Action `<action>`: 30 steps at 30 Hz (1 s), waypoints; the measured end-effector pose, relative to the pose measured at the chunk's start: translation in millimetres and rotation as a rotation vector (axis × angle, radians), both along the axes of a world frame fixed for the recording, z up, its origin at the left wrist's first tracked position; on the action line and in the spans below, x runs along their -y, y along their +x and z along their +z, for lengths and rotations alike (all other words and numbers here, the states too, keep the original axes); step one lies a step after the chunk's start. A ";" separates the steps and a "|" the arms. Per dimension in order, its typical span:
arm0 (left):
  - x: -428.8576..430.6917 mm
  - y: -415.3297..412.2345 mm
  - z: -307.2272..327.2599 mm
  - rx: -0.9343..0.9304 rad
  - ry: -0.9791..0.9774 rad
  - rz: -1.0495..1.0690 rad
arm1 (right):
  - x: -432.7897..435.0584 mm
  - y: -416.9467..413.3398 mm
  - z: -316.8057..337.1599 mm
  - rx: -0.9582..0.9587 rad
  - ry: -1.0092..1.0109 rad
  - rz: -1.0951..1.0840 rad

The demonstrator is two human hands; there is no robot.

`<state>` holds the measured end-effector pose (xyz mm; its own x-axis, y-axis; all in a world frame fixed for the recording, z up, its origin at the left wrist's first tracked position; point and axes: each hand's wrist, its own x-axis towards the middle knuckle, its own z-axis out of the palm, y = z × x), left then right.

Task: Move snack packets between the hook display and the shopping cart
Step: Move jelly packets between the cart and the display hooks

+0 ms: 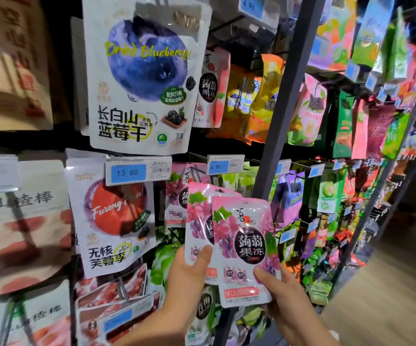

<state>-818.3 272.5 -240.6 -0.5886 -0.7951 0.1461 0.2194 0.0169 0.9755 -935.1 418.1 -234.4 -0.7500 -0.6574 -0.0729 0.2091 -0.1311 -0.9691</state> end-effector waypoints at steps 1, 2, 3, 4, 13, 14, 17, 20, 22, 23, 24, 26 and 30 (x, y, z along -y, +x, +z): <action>1.6 -0.3 3.0 0.015 0.001 0.008 | -1.9 0.8 1.5 -0.009 -0.010 -0.016; 3.6 -0.5 7.0 0.023 -0.004 0.014 | -4.0 0.7 2.0 -0.011 -0.010 -0.030; 6.3 -1.4 9.4 0.018 -0.013 0.016 | -5.6 0.3 2.2 -0.005 -0.012 -0.043; 8.4 -2.8 11.0 0.013 -0.017 0.019 | -7.2 0.2 2.5 -0.001 -0.014 -0.049; 18.9 -21.7 11.1 -0.049 -0.002 0.039 | -9.7 4.9 8.7 -0.036 -0.027 -0.056; 18.9 -22.6 12.7 -0.049 -0.010 0.043 | -9.2 4.6 9.0 -0.042 -0.026 -0.062; 21.1 -26.7 13.5 -0.073 -0.002 0.063 | -7.8 2.7 8.8 -0.048 -0.027 -0.077; 26.3 -31.6 11.6 -0.088 0.030 0.095 | -6.2 1.6 9.7 -0.054 -0.035 -0.077; 31.9 -36.0 8.1 -0.071 0.032 0.116 | -4.9 0.0 10.5 -0.062 -0.042 -0.071; 36.2 -38.8 4.8 -0.056 0.029 0.129 | -4.1 -0.7 11.1 -0.064 -0.043 -0.066; 39.0 -40.5 3.2 -0.039 0.027 0.140 | -3.1 -1.6 11.3 -0.066 -0.042 -0.061; 45.8 -43.2 -0.2 0.003 0.024 0.166 | 0.1 -3.8 11.8 -0.071 -0.031 -0.057; 57.7 -49.5 -2.1 0.142 0.032 0.174 | 10.7 -7.6 14.1 -0.081 -0.025 -0.061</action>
